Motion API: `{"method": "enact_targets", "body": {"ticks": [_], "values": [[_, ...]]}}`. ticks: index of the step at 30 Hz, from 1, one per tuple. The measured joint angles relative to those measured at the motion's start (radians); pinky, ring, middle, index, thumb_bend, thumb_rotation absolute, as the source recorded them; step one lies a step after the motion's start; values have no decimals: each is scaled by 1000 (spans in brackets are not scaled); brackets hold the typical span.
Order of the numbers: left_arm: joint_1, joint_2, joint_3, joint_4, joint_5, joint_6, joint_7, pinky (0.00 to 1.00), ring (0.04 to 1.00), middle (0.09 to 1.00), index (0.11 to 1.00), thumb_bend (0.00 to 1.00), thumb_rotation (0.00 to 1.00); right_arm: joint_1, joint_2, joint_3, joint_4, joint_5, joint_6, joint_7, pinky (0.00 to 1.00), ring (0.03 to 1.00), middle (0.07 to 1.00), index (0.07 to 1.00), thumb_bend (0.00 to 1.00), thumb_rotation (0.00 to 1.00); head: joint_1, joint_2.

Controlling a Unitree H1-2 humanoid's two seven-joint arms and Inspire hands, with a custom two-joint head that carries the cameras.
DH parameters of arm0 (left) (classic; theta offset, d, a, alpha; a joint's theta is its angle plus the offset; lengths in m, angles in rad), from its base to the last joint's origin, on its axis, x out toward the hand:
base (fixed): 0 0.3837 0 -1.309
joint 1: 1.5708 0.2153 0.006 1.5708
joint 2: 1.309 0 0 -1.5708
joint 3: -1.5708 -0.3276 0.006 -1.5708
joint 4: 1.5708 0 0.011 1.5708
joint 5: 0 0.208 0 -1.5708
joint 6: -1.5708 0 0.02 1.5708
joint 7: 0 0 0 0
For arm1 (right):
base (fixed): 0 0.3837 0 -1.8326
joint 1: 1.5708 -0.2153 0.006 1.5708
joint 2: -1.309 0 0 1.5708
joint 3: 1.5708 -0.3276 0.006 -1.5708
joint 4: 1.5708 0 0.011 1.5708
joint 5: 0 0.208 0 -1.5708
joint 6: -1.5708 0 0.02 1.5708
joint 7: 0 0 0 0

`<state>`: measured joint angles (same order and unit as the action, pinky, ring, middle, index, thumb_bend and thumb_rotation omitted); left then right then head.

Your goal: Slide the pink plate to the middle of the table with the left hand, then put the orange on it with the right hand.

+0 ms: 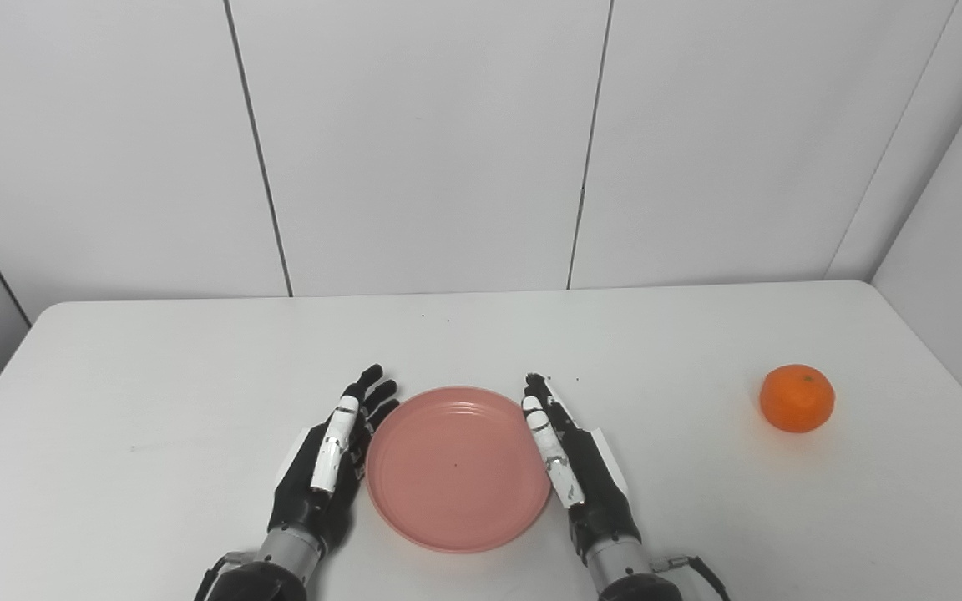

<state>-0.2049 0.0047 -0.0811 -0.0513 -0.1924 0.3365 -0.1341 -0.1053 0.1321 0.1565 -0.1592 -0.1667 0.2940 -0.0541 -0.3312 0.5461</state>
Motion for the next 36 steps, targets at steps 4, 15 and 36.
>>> {"method": "enact_targets", "body": {"ticks": [4, 15, 36], "values": [[3, -4, 4, 1, -1, -7, -5, 955, 945, 949, 943, 382, 1000, -6, -10, -10, -7, -12, 10, 1, 899, 922, 937, 936, 322, 1000, -28, -6], [8, -12, 28, 34, -21, -63, -30, 968, 956, 961, 952, 373, 1000, -39, -74, -53, -94, -79, 49, 0, 846, 902, 926, 917, 370, 988, -107, -40], [1, -18, 80, 76, -70, -95, -50, 964, 943, 949, 944, 329, 1000, -117, -284, -65, -291, -389, 133, 81, 773, 843, 864, 865, 701, 610, -239, -84]]}}
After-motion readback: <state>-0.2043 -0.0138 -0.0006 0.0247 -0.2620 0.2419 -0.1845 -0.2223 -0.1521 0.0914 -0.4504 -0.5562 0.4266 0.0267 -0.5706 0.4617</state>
